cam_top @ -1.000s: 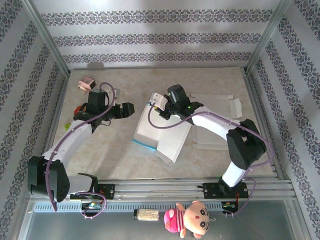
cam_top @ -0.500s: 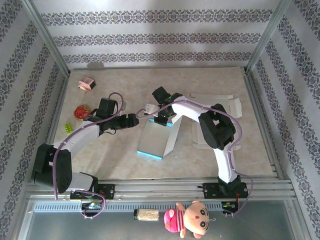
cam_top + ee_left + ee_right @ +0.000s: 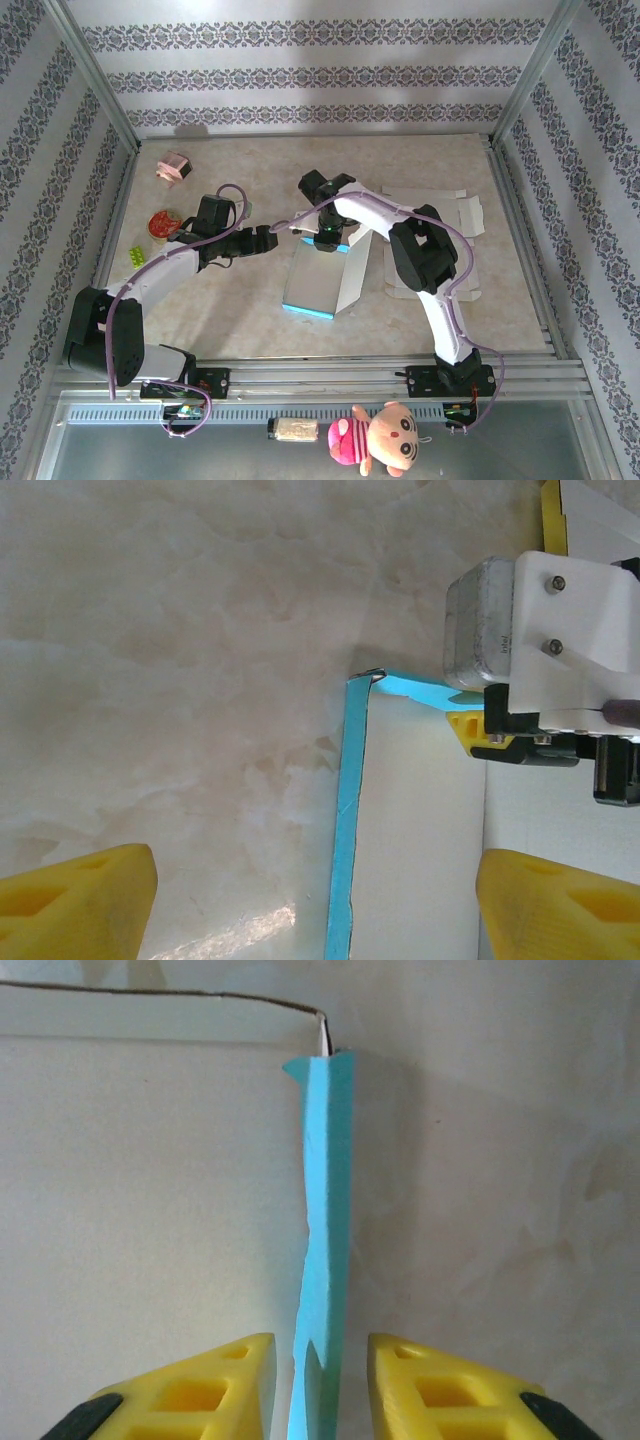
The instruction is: Fold the paper box
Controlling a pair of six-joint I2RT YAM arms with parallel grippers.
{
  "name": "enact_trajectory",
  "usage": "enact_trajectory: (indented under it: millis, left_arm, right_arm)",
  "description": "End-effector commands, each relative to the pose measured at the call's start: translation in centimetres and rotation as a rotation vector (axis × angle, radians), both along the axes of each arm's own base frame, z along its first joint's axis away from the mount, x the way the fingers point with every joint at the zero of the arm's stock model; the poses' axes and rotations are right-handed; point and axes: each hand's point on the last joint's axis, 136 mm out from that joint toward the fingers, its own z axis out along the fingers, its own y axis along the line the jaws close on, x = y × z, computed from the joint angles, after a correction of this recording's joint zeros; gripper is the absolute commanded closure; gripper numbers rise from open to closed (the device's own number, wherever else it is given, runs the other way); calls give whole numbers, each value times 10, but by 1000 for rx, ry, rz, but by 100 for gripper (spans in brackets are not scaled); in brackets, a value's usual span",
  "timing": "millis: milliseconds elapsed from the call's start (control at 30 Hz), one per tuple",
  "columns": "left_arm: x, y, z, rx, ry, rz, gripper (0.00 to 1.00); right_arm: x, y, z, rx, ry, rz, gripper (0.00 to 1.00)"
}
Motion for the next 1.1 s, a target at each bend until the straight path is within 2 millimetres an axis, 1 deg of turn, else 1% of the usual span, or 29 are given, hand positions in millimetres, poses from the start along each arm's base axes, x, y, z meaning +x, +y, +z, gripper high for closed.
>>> enact_trajectory:
  millis: [0, 167, 233, 333, 433, 533, 600, 667, 733, 800, 900, 967, 1067]
  left_arm:
    - [5, -4, 7, -9, -31, 7, 16]
    - [4, -4, 6, -10, -27, 6, 16]
    - [4, -3, 6, -6, -26, 10, 16]
    - [2, -2, 4, 1, -21, 12, 16]
    - [1, -1, 3, 0, -21, 14, 16]
    - [2, 0, 3, 3, -25, 24, 15]
    - [3, 4, 3, 16, -28, 46, 15]
    - [5, 13, 4, 39, -31, 101, 14]
    - [5, 24, 9, 67, -59, 157, 12]
    - [4, 36, 19, 92, -112, 214, 10]
    - [-3, 58, 37, 136, -208, 305, 7]
    - [-10, 68, 51, 142, -288, 342, 7]
    - [-21, 68, 78, 103, -432, 319, 5]
  right_arm:
    - [-1, -3, -1, -45, 7, 22, 70]
    - [9, 1, -15, -51, -8, 31, 72]
    - [11, 3, -23, -54, 3, 28, 77]
    - [10, 6, -31, -53, 16, 31, 87]
    - [12, 6, -33, -54, -3, 35, 94]
    - [12, 7, -31, -50, -27, 63, 97]
    - [13, 8, -28, -56, -57, 113, 99]
    - [12, 8, -26, -89, -99, 213, 100]
    - [10, 11, -22, -118, -142, 335, 100]
    - [-4, 14, -18, -140, -157, 527, 100]
    - [-19, 28, -10, -117, -246, 810, 100]
    - [-22, 41, -5, -78, -320, 960, 98]
    - [-27, 58, -11, -59, -431, 1138, 98]
